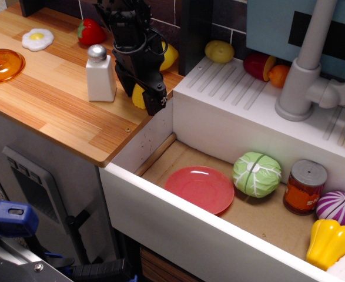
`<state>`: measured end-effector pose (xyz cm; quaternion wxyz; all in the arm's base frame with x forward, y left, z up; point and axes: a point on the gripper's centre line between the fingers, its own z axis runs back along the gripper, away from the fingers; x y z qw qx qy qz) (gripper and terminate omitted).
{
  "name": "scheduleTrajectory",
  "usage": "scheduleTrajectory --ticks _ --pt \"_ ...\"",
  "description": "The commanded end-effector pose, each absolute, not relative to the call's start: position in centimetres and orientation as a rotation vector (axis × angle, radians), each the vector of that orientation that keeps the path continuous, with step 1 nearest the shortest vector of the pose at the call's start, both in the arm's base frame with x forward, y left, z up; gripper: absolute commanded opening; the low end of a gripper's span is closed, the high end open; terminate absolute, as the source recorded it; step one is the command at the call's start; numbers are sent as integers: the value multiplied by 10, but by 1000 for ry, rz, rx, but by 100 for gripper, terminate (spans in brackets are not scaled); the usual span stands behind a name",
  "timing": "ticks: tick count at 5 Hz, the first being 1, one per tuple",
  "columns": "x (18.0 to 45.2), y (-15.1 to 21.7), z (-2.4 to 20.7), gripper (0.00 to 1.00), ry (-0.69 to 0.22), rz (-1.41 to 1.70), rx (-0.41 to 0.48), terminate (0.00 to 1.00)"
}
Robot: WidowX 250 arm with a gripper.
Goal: Put corn on plate
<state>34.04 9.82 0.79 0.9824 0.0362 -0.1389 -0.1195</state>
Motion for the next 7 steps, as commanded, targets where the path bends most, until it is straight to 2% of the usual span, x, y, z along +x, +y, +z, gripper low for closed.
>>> scheduleTrajectory --ticks 1,2,3,4,6,7 --pt "347 81 30 0 -301 -235 101 0" --pt "339 49 46 0 -290 -194 141 0" --pt "318 8 37 0 -266 -155 73 0" --pt "302 -11 15 0 -298 -228 14 0" --pt "286 -12 -17 0 -324 -324 -42 0" --pt "288 -19 -33 0 -324 -385 -80 100"
